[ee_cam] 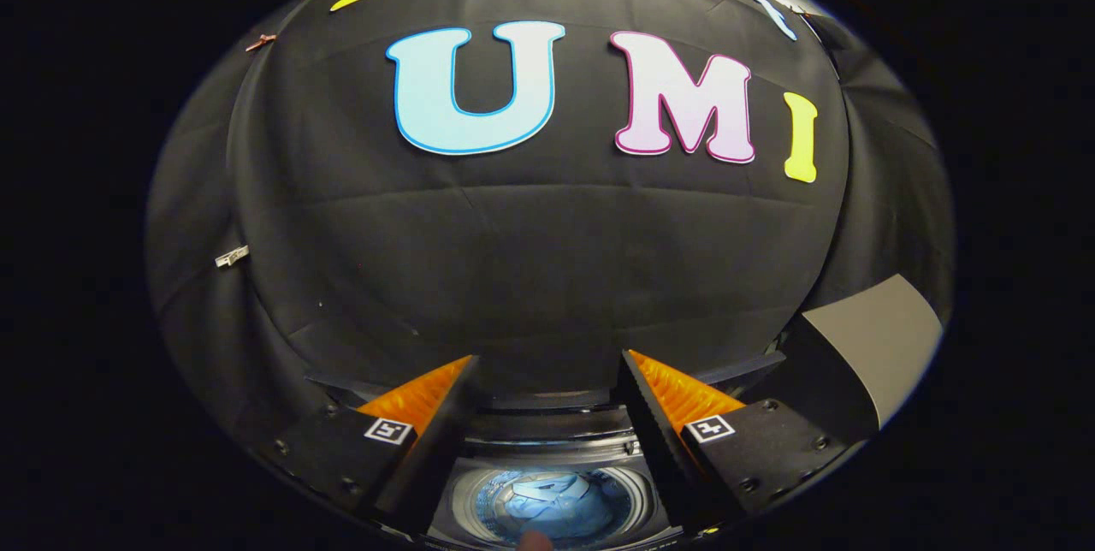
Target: Put the clothes into the washing machine and then close the washing machine lid.
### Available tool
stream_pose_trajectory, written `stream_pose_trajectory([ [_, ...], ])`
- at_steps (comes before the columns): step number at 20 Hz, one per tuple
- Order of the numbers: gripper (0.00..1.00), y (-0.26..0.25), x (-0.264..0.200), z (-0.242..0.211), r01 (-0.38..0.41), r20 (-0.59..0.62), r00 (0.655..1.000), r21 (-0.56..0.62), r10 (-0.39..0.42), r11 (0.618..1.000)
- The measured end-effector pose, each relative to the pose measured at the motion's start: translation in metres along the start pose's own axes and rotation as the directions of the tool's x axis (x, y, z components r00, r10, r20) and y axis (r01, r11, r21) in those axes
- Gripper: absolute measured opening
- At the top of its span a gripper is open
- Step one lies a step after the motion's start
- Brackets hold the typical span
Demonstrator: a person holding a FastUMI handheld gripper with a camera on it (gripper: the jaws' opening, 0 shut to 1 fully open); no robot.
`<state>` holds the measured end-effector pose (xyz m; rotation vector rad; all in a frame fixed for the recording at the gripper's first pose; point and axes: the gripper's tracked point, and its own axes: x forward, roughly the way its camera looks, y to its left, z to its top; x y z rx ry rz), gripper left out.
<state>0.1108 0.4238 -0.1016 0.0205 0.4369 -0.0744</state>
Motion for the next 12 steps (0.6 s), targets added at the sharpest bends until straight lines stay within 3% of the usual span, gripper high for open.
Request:
stream_pose_trajectory([
  [12, 0.99, -0.0026, -0.0035, -0.0037, 0.026, 0.024, 0.999, -0.002, -0.026, 1.000],
])
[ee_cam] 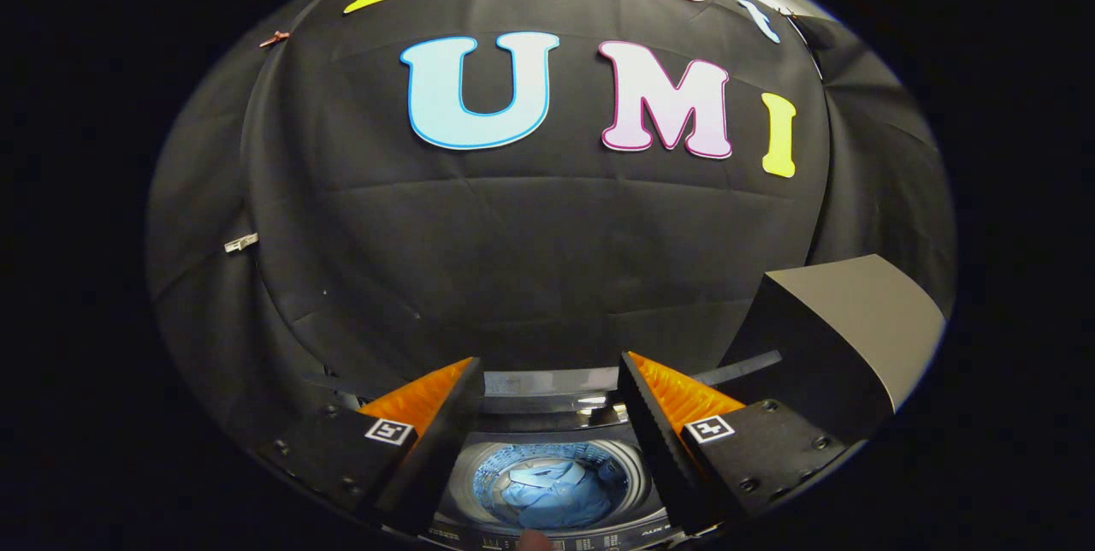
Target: Put the clothes into the washing machine and then close the washing machine lid.
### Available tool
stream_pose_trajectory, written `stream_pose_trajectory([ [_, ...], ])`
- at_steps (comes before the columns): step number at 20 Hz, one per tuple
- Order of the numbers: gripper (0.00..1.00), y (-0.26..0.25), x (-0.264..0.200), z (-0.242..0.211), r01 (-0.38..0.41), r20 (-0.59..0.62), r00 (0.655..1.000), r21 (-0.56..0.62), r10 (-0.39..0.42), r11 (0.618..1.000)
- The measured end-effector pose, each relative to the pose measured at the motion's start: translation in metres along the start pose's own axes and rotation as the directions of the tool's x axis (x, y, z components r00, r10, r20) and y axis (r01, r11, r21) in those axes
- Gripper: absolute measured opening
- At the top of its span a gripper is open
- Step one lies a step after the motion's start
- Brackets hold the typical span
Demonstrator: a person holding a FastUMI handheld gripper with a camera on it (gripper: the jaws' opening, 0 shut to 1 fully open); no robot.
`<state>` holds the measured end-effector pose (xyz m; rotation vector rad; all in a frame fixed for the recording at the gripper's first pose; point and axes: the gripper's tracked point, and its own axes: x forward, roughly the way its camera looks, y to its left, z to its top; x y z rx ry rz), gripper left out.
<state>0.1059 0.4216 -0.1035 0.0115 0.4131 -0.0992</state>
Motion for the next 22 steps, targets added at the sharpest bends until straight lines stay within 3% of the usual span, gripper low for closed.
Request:
stream_pose_trajectory([
  [5, 0.99, 0.001, 0.003, -0.010, 0.001, -0.028, 1.000, 0.001, -0.001, 1.000],
  [11, 0.99, -0.009, 0.003, -0.103, -0.012, -0.110, 0.994, -0.055, 0.006, 0.998],
  [16, 0.99, -0.018, -0.001, -0.160, -0.002, -0.145, 0.989, -0.025, -0.002, 1.000],
  [19, 0.99, -0.015, -0.004, -0.171, -0.017, -0.153, 0.988, -0.059, 0.008, 0.998],
  [22, 0.99, -0.007, -0.016, -0.150, -0.064, -0.109, 0.992, -0.049, 0.058, 0.997],
])
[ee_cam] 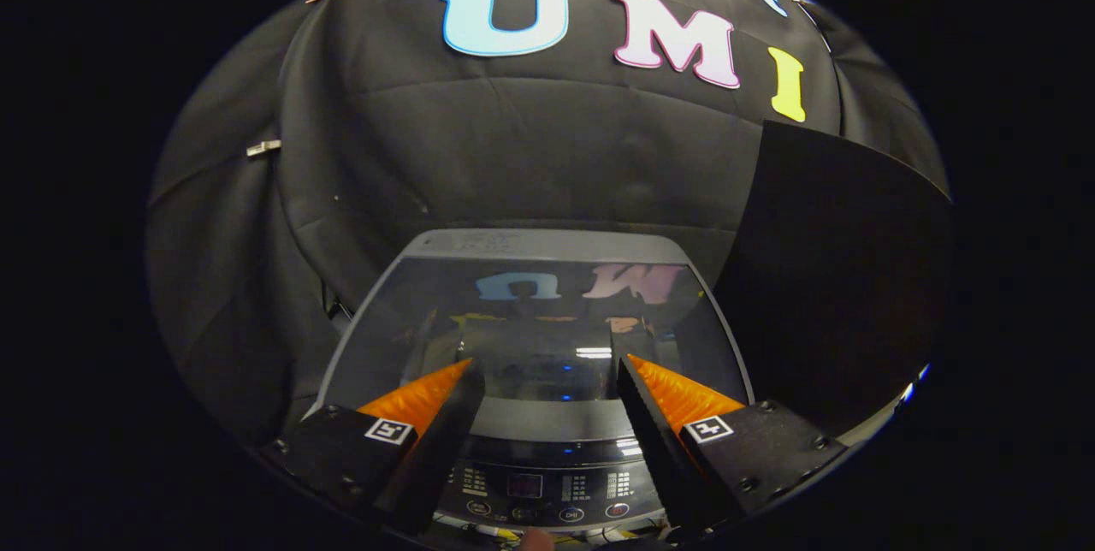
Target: Put the clothes into the washing machine and then close the washing machine lid.
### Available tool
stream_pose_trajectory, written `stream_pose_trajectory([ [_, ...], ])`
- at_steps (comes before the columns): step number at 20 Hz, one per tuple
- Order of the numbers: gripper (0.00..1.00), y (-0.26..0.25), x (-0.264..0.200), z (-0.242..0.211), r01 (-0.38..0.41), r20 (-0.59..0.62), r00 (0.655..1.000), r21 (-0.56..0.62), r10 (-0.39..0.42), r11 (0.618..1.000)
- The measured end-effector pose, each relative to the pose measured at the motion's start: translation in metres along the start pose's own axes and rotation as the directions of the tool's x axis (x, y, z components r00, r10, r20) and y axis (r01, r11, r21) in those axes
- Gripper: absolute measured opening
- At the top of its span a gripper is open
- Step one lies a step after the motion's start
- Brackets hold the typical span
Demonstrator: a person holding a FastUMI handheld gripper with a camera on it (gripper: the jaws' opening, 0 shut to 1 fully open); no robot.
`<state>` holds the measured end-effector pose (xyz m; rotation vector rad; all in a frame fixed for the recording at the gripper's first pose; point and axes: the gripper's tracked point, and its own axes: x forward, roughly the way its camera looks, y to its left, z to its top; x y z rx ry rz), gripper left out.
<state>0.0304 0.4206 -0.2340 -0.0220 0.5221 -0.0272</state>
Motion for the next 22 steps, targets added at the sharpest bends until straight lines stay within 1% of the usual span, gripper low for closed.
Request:
stream_pose_trajectory([
  [3, 0.99, -0.012, -0.030, 0.038, -0.038, 0.093, 0.995, 0.024, 0.036, 0.999],
  [4, 0.99, -0.013, -0.043, 0.050, -0.068, 0.126, 0.990, 0.033, 0.064, 0.997],
  [5, 0.99, -0.021, -0.057, 0.063, -0.082, 0.167, 0.983, 0.030, 0.076, 0.996],
  [8, 0.98, -0.061, -0.096, 0.094, -0.072, 0.266, 0.961, -0.014, 0.073, 0.997],
  [10, 0.99, -0.088, -0.116, 0.109, -0.053, 0.290, 0.955, -0.045, 0.064, 0.998],
  [12, 0.98, -0.106, -0.145, 0.133, -0.079, 0.345, 0.934, -0.048, 0.090, 0.996],
  [14, 0.98, -0.135, -0.169, 0.150, -0.084, 0.402, 0.910, -0.048, 0.096, 0.995],
  [16, 0.98, -0.170, -0.190, 0.161, -0.063, 0.437, 0.896, -0.048, 0.077, 0.997],
  [17, 0.98, -0.188, -0.199, 0.164, -0.046, 0.440, 0.896, -0.050, 0.063, 0.998],
  [22, 0.98, -0.276, -0.229, 0.161, 0.006, 0.473, 0.881, -0.020, 0.004, 1.000],
])
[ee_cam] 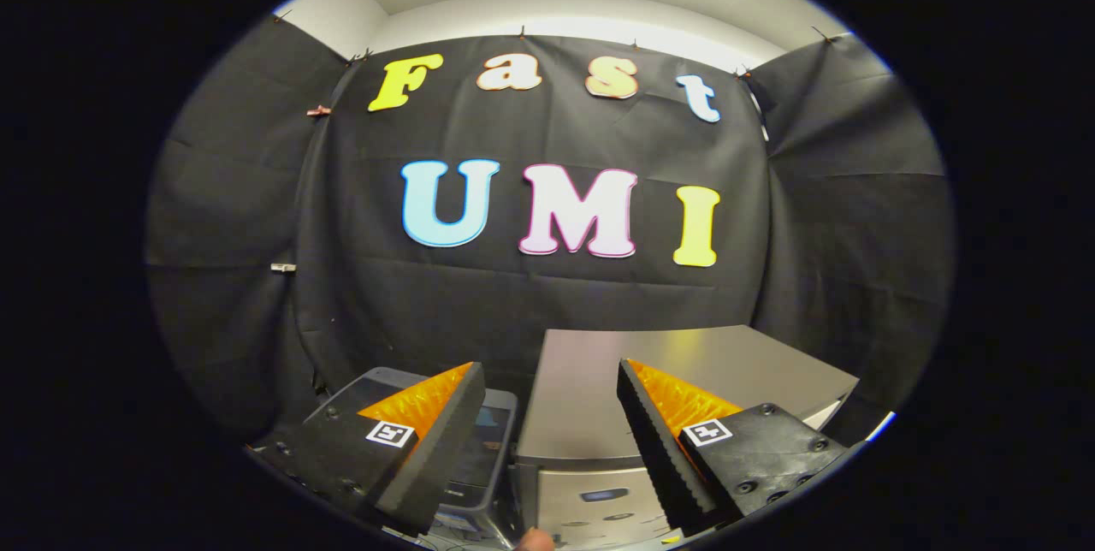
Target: Put the clothes into the washing machine and then close the washing machine lid.
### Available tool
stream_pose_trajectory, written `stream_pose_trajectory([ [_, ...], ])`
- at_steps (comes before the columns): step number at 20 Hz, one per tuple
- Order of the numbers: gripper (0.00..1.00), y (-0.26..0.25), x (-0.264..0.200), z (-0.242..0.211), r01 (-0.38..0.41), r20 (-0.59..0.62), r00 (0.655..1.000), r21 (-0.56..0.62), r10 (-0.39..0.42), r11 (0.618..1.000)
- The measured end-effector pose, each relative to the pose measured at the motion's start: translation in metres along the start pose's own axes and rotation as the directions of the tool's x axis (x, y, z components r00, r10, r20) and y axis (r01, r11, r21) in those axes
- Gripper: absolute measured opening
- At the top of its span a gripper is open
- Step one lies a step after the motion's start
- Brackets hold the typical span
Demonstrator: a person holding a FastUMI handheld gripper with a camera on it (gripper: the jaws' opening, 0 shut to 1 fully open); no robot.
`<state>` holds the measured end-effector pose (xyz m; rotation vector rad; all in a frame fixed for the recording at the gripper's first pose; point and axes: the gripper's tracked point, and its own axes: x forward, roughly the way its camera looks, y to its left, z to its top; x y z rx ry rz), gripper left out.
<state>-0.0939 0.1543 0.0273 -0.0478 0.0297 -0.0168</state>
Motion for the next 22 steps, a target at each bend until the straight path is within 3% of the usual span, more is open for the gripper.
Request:
stream_pose_trajectory([
  [8, 0.98, -0.108, -0.032, -0.032, 0.093, -0.028, 0.995, 0.035, -0.092, 0.995],
  [12, 0.99, -0.119, -0.036, -0.038, 0.086, -0.032, 0.996, -0.001, -0.086, 0.996],
  [22, 0.99, -0.115, -0.039, -0.029, 0.065, 0.016, 0.998, 0.050, -0.066, 0.997],
])
